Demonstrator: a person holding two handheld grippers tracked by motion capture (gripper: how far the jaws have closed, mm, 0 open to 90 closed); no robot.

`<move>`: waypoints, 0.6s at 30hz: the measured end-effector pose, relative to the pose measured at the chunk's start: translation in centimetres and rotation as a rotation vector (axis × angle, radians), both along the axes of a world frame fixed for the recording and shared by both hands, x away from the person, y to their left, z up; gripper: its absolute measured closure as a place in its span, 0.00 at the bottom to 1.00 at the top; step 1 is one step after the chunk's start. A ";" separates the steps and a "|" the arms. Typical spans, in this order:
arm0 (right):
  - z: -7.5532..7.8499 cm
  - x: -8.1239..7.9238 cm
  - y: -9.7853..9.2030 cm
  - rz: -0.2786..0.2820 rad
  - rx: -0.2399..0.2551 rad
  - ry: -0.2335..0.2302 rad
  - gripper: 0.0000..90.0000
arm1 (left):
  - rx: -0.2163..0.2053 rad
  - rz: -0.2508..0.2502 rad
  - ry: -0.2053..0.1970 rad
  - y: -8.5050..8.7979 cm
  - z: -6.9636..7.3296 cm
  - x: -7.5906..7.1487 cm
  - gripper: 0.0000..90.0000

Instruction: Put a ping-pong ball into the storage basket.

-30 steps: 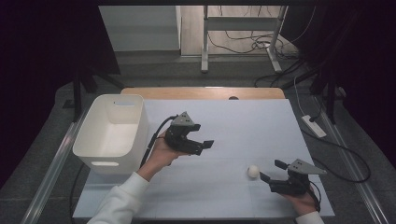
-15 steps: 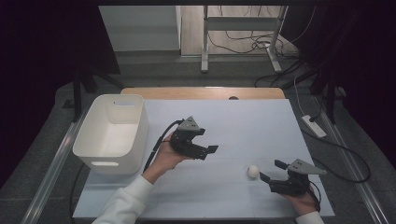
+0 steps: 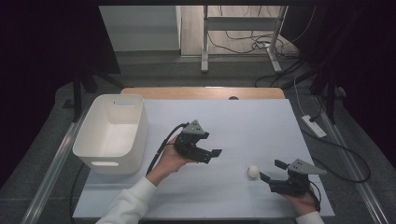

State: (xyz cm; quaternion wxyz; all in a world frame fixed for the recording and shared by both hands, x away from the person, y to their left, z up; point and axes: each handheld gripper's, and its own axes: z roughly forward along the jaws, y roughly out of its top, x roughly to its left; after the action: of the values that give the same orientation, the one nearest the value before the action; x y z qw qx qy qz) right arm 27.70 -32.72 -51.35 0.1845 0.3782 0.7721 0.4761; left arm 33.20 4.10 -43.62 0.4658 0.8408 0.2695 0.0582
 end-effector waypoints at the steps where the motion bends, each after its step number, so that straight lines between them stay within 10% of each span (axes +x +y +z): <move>1: 0.0 0.0 0.0 0.000 0.000 0.000 0.18 | 0.002 -0.002 0.001 -0.1 -0.1 0.0 0.21; 18: 0.0 0.0 0.0 -0.001 0.003 -0.002 0.18 | 0.010 -0.030 0.016 -1.7 -0.9 0.1 0.21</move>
State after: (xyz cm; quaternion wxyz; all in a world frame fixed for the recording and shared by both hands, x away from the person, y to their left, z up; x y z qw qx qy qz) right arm 27.67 -32.76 -51.33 0.1851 0.3784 0.7711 0.4775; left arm 33.27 2.42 -44.52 0.4601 0.8476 0.2604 0.0458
